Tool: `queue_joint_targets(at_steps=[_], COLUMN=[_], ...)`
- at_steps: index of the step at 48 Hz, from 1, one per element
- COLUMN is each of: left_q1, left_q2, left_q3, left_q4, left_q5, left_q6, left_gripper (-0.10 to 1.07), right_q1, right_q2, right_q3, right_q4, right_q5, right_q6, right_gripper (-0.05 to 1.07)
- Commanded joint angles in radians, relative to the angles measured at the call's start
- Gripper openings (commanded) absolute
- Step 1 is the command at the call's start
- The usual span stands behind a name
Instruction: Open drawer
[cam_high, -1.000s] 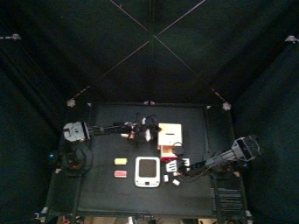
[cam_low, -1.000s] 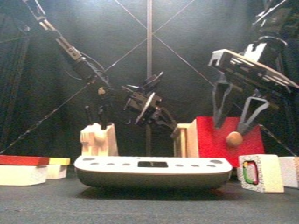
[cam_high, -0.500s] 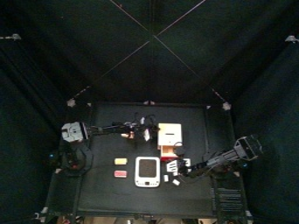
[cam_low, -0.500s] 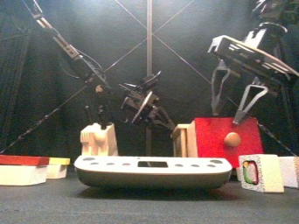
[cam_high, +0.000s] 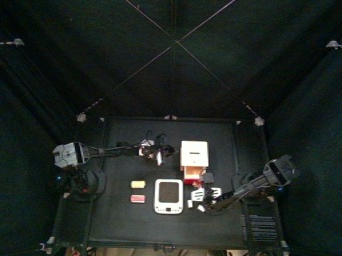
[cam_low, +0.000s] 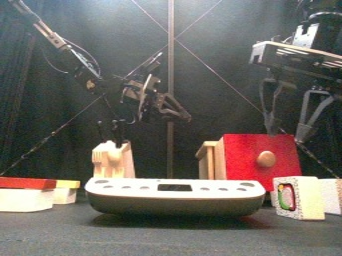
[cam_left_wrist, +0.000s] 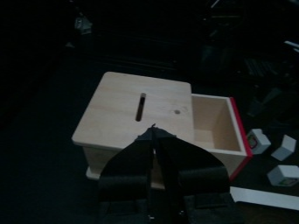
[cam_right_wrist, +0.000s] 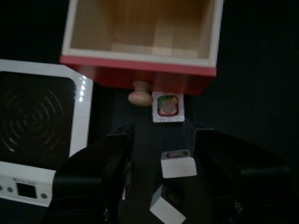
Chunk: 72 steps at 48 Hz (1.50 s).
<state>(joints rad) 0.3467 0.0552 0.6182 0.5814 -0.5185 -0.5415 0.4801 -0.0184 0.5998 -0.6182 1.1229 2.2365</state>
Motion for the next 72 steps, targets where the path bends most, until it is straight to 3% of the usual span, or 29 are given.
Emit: queue_joint_targets(at_steps=[1, 16, 34, 72], left_q1=[-0.014, -0.023, -0.020, -0.018], left_q2=[-0.025, -0.025, -0.015, -0.005], left_q3=[-0.005, 0.015, 0.015, 0.015], left_q4=[-0.005, -0.008, -0.006, -0.008], left_q5=[-0.009, -0.009, -0.006, -0.005], left_q6=[0.002, 0.002, 0.002, 0.002], left_gripper=[0.49, 0.49, 0.49, 0.49], right_q1=[-0.005, -0.011, -0.063, -0.083], right_q2=[0.008, 0.060, 0.101, 0.104], right_q3=[-0.015, 0.009, 0.046, 0.058], right_q4=[0.000, -0.015, -0.072, -0.032], right_q5=[0.005, -0.009, -0.167, -0.138], right_q6=[0.003, -0.006, -0.009, -0.014], right_gripper=[0.84, 0.84, 0.85, 0.85])
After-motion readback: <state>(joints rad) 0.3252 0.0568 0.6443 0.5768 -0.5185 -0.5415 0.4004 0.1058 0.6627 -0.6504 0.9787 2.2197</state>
